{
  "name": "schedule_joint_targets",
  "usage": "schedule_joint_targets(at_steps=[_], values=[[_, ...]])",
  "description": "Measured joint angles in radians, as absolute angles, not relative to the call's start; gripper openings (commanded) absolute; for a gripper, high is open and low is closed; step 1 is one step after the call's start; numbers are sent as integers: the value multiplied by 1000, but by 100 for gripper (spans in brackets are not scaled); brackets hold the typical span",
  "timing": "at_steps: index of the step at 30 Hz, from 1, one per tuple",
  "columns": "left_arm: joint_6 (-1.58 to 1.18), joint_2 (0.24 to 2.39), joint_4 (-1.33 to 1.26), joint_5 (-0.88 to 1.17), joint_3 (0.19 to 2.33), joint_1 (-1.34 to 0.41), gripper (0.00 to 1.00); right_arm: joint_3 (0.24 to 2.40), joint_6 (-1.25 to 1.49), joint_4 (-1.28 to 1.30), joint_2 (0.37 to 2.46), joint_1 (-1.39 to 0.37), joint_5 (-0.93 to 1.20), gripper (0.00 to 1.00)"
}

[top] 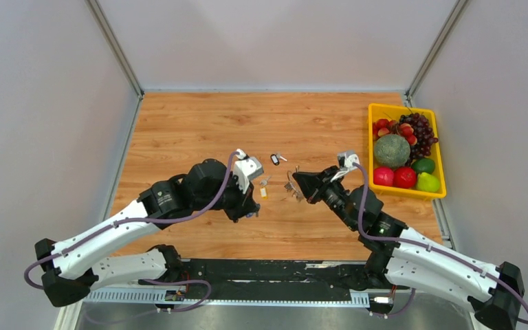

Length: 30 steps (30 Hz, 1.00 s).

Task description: Remove the keys from the keyring

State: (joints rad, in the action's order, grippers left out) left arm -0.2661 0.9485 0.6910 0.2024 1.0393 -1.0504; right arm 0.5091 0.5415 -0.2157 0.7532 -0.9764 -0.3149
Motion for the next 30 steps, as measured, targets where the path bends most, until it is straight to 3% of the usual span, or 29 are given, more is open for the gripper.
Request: schedule_joint_targets(at_steps=[6,18,20,21,22,23,25,30], values=[[-294,1052,559,69,1002,-934,0,449,281,-166,583,-976,-282,0],[-309,1368,281,66,919,-803,3,340,-2,-151,315,-976,-231,0],[-310,1398,247,75,919,-791,11,340,-9,-147,313,-976,-237,0],[-310,1413,233,78,919,-786,32,340,-10,-145,315,-976,-238,0],[-311,1428,222,81,919,-782,44,340,-11,-142,316,-976,-240,0],[-311,1439,215,82,919,-780,65,340,-11,-139,320,-976,-242,0],[-320,1449,204,83,919,-775,94,340,-10,-135,330,-976,-245,0],[-307,1408,194,70,915,-772,100,345,56,-118,384,-976,-283,0]])
